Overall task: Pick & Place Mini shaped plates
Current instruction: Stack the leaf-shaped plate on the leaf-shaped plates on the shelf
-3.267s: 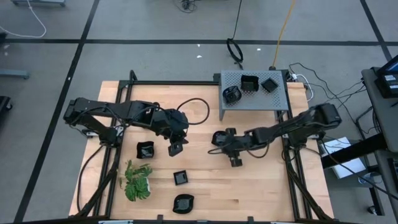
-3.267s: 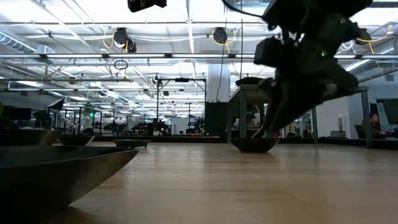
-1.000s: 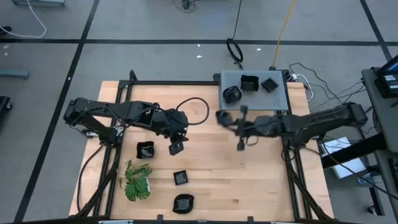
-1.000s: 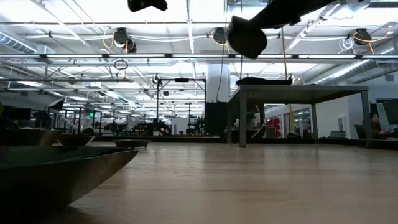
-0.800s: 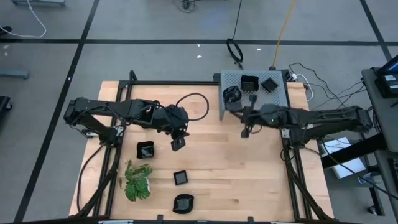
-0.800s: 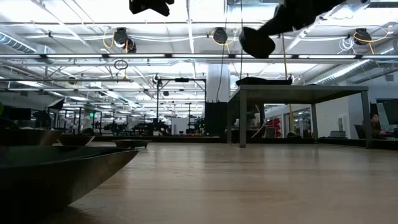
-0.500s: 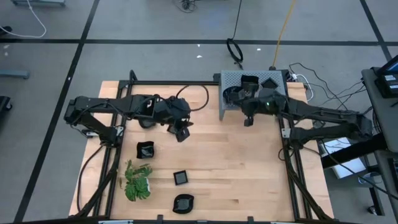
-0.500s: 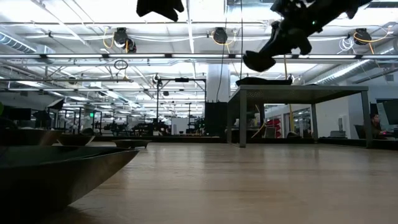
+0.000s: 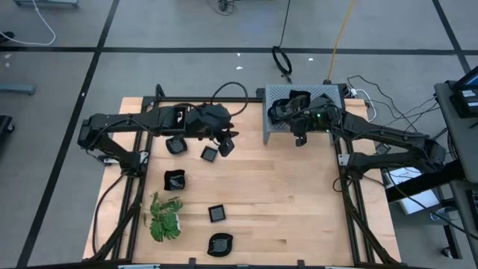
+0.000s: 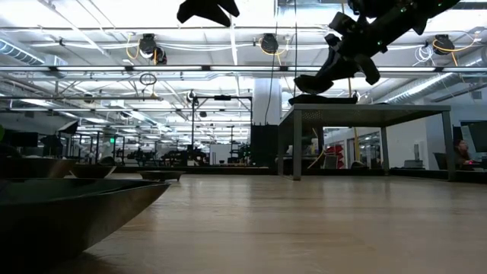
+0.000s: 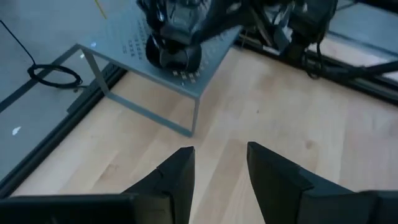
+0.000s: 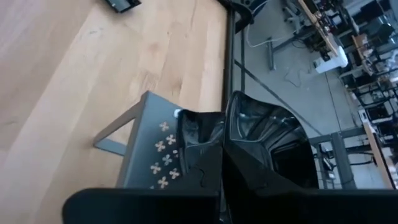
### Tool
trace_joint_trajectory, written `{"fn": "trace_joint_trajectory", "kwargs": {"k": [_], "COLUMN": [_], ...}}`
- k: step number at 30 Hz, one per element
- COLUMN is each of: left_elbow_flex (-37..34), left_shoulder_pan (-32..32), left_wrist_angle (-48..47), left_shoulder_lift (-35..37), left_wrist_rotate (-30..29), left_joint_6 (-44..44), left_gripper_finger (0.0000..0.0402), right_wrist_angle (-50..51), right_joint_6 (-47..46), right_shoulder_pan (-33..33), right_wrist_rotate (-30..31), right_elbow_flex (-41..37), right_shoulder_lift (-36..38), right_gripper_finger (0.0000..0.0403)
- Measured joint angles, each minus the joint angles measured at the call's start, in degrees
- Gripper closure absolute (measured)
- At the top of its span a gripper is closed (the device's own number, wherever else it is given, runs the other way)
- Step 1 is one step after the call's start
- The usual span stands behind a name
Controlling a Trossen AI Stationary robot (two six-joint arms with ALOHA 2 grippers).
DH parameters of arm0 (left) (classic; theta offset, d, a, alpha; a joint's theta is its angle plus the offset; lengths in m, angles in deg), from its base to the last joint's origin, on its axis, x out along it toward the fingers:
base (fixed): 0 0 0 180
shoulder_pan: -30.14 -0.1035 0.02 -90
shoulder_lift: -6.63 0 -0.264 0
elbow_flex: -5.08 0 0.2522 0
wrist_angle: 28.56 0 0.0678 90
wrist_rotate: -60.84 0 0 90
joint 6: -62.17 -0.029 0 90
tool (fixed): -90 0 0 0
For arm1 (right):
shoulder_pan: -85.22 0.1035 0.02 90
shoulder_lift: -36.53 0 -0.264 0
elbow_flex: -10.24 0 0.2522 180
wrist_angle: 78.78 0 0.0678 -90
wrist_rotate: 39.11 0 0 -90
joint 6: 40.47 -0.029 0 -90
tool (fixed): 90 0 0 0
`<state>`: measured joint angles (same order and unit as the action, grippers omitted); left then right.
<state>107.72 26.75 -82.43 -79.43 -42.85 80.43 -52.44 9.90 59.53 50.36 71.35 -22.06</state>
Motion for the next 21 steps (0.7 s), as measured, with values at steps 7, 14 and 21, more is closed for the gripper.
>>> {"fn": "trace_joint_trajectory", "kwargs": {"k": [7, 14, 21], "left_elbow_flex": [0.0, 0.0, 0.0], "left_shoulder_pan": [-1.48, -1.84, -1.83], "left_wrist_angle": [1.3, 1.3, 1.26], "left_shoulder_lift": [0.0, 0.0, 0.01], "left_wrist_rotate": [0.01, 0.01, 0.03], "left_joint_6": [-0.15, -0.15, -0.1], "left_gripper_finger": [0.0252, 0.0252, 0.0252], "right_wrist_angle": [0.08, -0.42, -1.15], "right_joint_6": [2.15, 6.51, 5.48], "right_shoulder_pan": [0.02, 0.06, 0.21], "right_wrist_rotate": [0.15, 0.51, 0.73], "right_elbow_flex": [0.02, 0.04, 0.04], "right_shoulder_lift": [-0.64, -2.61, -2.27], "right_gripper_finger": [0.0388, 0.0366, 0.0332]}}
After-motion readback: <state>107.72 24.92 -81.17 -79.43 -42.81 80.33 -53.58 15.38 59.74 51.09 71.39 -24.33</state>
